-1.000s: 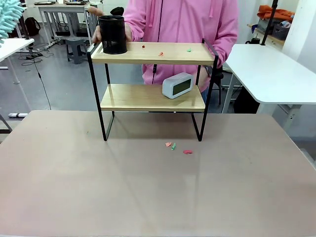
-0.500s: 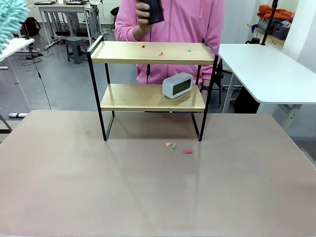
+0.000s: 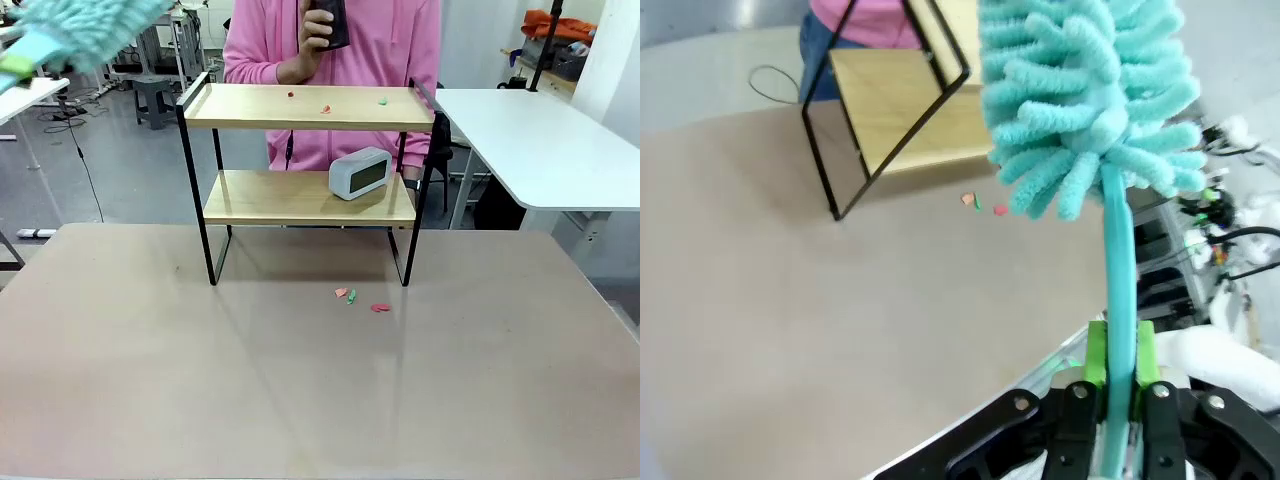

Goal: Clean the shelf.
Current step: Clean the remaining tier of the Shelf with the Duster once objects are removed.

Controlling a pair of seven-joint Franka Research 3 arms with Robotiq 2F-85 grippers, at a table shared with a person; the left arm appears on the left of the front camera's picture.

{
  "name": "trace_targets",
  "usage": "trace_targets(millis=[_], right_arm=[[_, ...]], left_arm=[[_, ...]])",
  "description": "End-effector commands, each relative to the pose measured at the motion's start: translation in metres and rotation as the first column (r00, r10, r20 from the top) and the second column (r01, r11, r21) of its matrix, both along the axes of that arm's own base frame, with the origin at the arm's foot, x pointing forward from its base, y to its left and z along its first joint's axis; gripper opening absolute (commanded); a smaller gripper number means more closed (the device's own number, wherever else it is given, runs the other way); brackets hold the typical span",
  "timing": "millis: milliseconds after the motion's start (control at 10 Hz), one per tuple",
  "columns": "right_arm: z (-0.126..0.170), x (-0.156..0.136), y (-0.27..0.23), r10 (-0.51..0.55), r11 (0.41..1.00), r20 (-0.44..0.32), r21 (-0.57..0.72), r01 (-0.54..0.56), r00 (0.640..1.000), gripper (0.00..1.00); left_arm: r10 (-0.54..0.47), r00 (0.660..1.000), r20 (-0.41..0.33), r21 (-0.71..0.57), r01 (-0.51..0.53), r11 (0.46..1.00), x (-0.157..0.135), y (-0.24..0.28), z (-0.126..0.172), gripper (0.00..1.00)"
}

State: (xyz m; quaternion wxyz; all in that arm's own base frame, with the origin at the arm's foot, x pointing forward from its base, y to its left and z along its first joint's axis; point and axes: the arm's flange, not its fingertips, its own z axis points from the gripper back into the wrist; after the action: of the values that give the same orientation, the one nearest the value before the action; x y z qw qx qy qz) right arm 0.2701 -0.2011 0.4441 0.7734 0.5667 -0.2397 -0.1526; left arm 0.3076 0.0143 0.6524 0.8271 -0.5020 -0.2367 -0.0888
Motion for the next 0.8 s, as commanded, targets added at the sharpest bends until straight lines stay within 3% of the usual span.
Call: trace_targets(millis=[0, 100, 500, 600, 700], right_arm=[[0.001, 0.003, 0.000, -0.005, 1.000, 0.035, 0.006, 0.005, 0.999, 1.00], [0.001, 0.003, 0.000, -0.005, 1.000, 0.035, 0.006, 0.005, 0.999, 1.00], [0.001, 0.003, 0.000, -0.005, 1.000, 0.035, 0.006, 0.005, 0.999, 1.00], [0.001, 0.003, 0.000, -0.005, 1.000, 0.035, 0.006, 0.005, 0.999, 1.00], [0.001, 0.003, 0.000, -0.005, 1.000, 0.035, 0.006, 0.005, 0.999, 1.00]], left_arm=[[-0.028, 1.000, -0.002, 0.054, 0.028, 0.998, 0.013, -0.035, 0.014, 0.12], [0.000, 1.000, 0.000, 0.000, 0.000, 1.000, 0.000, 0.000, 0.000, 0.12], [0.001, 1.000, -0.008, 0.016, -0.001, 1.000, 0.006, -0.009, 0.004, 0.12], [0.167, 0.986, -0.009, 0.119, -0.165, 0.979, -0.004, -0.025, 0.013, 0.12], [0.235, 0.972, -0.013, 0.198, -0.228, 0.953, 0.003, -0.046, 0.023, 0.12]])
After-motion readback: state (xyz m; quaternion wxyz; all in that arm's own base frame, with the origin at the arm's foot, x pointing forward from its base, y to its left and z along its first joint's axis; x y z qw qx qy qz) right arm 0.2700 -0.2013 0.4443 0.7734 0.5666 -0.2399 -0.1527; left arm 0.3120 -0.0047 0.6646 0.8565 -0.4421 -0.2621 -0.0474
